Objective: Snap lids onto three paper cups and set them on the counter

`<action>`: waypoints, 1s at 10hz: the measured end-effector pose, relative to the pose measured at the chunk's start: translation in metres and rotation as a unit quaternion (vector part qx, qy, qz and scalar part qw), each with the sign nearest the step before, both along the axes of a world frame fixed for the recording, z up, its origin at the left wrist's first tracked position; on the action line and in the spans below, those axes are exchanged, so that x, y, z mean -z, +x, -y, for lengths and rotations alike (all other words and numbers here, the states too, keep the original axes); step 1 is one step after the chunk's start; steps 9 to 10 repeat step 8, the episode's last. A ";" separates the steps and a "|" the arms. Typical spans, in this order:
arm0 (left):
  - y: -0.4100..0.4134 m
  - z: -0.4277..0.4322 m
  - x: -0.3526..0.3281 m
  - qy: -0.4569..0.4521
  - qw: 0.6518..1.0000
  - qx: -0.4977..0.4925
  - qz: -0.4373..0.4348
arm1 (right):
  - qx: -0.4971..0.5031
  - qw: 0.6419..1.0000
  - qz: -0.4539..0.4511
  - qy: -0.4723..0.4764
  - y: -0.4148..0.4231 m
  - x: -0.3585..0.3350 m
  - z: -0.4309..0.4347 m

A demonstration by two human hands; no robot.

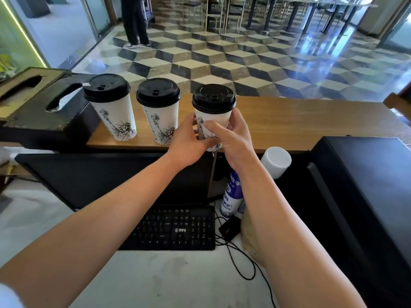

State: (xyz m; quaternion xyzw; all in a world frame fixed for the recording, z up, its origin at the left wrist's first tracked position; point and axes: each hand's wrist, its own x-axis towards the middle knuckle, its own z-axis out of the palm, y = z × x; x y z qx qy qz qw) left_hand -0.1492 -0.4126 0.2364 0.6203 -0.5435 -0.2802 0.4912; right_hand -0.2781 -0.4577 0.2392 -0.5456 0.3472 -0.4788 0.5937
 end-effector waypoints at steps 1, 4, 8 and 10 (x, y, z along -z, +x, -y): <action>0.001 0.005 0.001 -0.003 1.000 0.004 0.007 | -0.004 1.000 -0.002 0.004 0.002 0.003 0.006; 0.000 0.013 0.004 -0.001 1.000 -0.002 0.016 | 0.002 0.999 -0.041 0.003 0.007 0.008 0.013; -0.003 0.012 0.008 -0.014 1.000 -0.006 0.017 | 0.023 0.993 -0.110 -0.021 0.007 0.011 0.007; -0.003 0.012 0.008 -0.014 1.000 -0.006 0.017 | 0.023 0.993 -0.110 -0.021 0.007 0.011 0.007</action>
